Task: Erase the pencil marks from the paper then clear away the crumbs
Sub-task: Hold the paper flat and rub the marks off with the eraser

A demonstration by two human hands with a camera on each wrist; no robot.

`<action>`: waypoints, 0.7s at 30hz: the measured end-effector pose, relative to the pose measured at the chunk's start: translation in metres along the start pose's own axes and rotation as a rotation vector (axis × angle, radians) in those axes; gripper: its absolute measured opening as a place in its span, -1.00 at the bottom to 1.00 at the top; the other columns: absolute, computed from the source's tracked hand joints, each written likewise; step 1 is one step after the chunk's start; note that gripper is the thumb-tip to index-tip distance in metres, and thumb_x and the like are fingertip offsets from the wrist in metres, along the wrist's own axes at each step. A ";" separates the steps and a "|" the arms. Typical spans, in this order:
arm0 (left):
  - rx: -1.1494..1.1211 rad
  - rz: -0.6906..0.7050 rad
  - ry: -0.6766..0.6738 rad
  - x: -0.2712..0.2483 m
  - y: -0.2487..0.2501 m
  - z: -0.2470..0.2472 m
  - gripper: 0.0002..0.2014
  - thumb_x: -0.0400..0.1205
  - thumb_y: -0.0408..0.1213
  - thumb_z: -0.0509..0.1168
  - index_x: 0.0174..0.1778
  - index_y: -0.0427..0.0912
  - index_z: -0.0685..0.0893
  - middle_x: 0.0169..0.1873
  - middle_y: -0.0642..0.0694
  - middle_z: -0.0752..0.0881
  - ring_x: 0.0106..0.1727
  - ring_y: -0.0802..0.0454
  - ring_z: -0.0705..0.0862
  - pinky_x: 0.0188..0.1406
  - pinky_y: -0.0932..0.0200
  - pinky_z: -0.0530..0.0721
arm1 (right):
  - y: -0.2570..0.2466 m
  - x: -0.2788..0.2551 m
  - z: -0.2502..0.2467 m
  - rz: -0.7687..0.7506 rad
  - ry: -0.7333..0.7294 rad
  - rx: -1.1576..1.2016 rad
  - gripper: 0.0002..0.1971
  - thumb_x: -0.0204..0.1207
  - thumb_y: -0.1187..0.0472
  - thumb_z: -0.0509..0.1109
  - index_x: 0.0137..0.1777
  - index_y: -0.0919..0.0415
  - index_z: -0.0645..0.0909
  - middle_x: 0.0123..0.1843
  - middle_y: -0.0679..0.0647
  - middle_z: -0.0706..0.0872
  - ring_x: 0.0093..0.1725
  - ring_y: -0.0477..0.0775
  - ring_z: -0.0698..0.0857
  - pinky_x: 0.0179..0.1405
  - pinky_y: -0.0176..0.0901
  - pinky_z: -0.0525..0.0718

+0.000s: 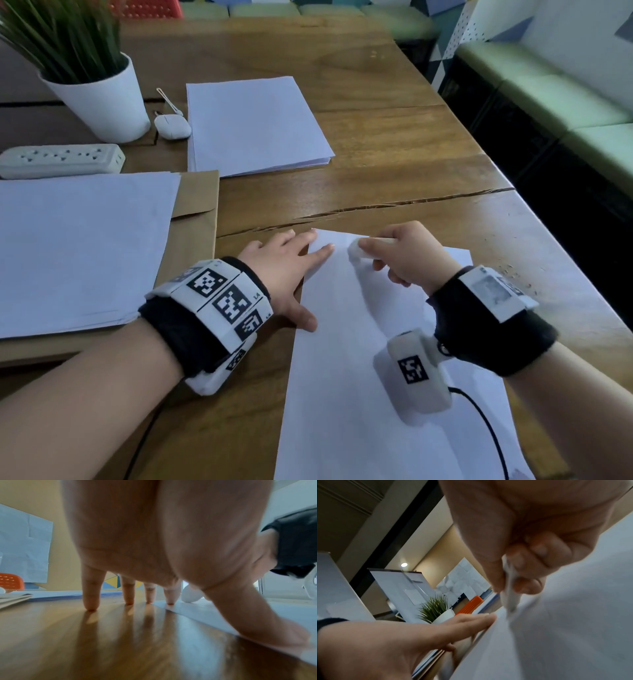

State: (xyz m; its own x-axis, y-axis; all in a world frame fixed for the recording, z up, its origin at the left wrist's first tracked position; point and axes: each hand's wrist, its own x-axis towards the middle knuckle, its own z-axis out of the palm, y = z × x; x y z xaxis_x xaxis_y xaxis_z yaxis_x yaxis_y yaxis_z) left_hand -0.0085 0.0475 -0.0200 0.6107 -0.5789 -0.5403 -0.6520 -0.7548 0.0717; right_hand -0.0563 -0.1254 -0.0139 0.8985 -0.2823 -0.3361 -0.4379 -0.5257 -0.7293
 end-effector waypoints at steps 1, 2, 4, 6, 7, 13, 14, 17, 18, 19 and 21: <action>0.009 -0.002 -0.001 0.001 0.000 0.000 0.13 0.35 0.29 0.39 0.60 0.22 -0.30 0.64 0.11 -0.28 0.67 -0.04 -0.21 0.57 -0.20 0.08 | 0.001 -0.002 0.000 -0.005 -0.039 -0.050 -0.78 0.49 0.07 0.39 -0.25 0.21 0.66 -0.47 0.00 0.58 -0.64 -0.08 0.40 -0.58 -0.29 0.35; 0.014 -0.004 -0.003 0.001 0.000 -0.001 0.14 0.34 0.29 0.40 0.60 0.22 -0.30 0.64 0.12 -0.28 0.66 -0.04 -0.20 0.55 -0.21 0.11 | 0.002 -0.005 -0.001 -0.009 -0.108 -0.115 -0.74 0.45 0.03 0.41 -0.26 0.23 0.69 -0.50 -0.03 0.56 -0.64 -0.10 0.38 -0.56 -0.30 0.34; 0.025 -0.005 -0.009 0.002 0.001 -0.001 0.15 0.33 0.30 0.40 0.60 0.22 -0.30 0.64 0.12 -0.28 0.66 -0.05 -0.19 0.53 -0.23 0.14 | 0.002 -0.016 -0.004 0.023 -0.291 -0.250 -0.67 0.34 -0.05 0.44 -0.21 0.25 0.73 -0.55 -0.09 0.53 -0.59 -0.05 0.34 -0.53 -0.31 0.32; 0.030 -0.003 -0.012 0.001 0.001 -0.002 0.14 0.34 0.30 0.40 0.61 0.22 -0.31 0.64 0.12 -0.27 0.66 -0.07 -0.19 0.53 -0.25 0.14 | -0.001 -0.019 -0.009 0.059 -0.367 -0.270 -0.65 0.27 -0.06 0.45 -0.26 0.28 0.70 -0.60 -0.10 0.51 -0.55 -0.01 0.32 -0.53 -0.29 0.29; 0.029 -0.003 -0.012 0.001 0.002 -0.002 0.14 0.34 0.29 0.40 0.61 0.22 -0.30 0.64 0.12 -0.27 0.66 -0.07 -0.19 0.53 -0.24 0.14 | -0.003 -0.016 -0.010 0.053 -0.328 -0.238 -0.65 0.30 -0.03 0.46 -0.36 0.31 0.65 -0.61 -0.08 0.50 -0.56 0.01 0.31 -0.57 -0.30 0.28; 0.037 -0.010 -0.009 0.000 0.001 -0.002 0.13 0.35 0.28 0.41 0.61 0.23 -0.29 0.64 0.11 -0.26 0.66 -0.06 -0.18 0.53 -0.24 0.13 | -0.012 0.011 -0.004 0.030 0.008 -0.166 -0.64 0.46 0.11 0.38 -0.50 0.26 0.48 -0.56 0.04 0.50 -0.72 -0.09 0.37 -0.64 -0.31 0.29; 0.035 -0.008 -0.011 0.001 0.001 -0.002 0.13 0.35 0.28 0.41 0.61 0.23 -0.29 0.64 0.11 -0.26 0.66 -0.06 -0.18 0.53 -0.25 0.13 | -0.009 0.006 -0.002 0.034 -0.039 -0.206 -0.66 0.44 0.11 0.39 -0.48 0.28 0.50 -0.57 0.04 0.50 -0.73 -0.11 0.36 -0.66 -0.33 0.28; 0.027 -0.003 -0.019 0.001 0.001 -0.003 0.13 0.35 0.29 0.40 0.61 0.21 -0.29 0.64 0.11 -0.27 0.66 -0.07 -0.19 0.53 -0.26 0.11 | -0.005 -0.014 0.001 0.065 -0.237 -0.285 -0.72 0.37 0.06 0.42 -0.39 0.27 0.57 -0.52 0.08 0.48 -0.64 0.01 0.29 -0.62 -0.33 0.23; 0.030 -0.003 -0.022 0.000 0.001 -0.003 0.13 0.35 0.28 0.40 0.61 0.21 -0.29 0.64 0.10 -0.27 0.66 -0.07 -0.19 0.53 -0.27 0.10 | -0.006 -0.015 0.001 0.074 -0.251 -0.273 -0.72 0.38 0.06 0.41 -0.38 0.28 0.56 -0.51 0.08 0.48 -0.61 0.02 0.28 -0.62 -0.33 0.23; 0.035 -0.005 -0.024 0.000 0.002 -0.004 0.14 0.35 0.27 0.41 0.61 0.20 -0.29 0.64 0.09 -0.27 0.66 -0.07 -0.19 0.53 -0.27 0.10 | -0.009 -0.013 0.000 0.081 -0.232 -0.249 -0.70 0.41 0.07 0.40 -0.38 0.30 0.54 -0.52 0.08 0.49 -0.61 0.03 0.29 -0.63 -0.32 0.25; 0.051 -0.012 -0.031 0.000 0.003 -0.005 0.15 0.35 0.25 0.43 0.61 0.20 -0.30 0.64 0.09 -0.28 0.66 -0.07 -0.19 0.54 -0.27 0.10 | -0.013 0.002 -0.003 0.102 -0.135 -0.184 -0.68 0.48 0.10 0.37 -0.40 0.30 0.51 -0.52 0.08 0.50 -0.60 0.02 0.31 -0.64 -0.28 0.28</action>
State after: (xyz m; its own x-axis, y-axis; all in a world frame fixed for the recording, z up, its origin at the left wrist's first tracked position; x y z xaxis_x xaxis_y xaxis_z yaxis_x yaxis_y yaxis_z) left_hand -0.0083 0.0442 -0.0157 0.6052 -0.5591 -0.5667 -0.6668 -0.7449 0.0228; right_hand -0.0485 -0.1219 -0.0029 0.8395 -0.2383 -0.4882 -0.5137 -0.6408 -0.5705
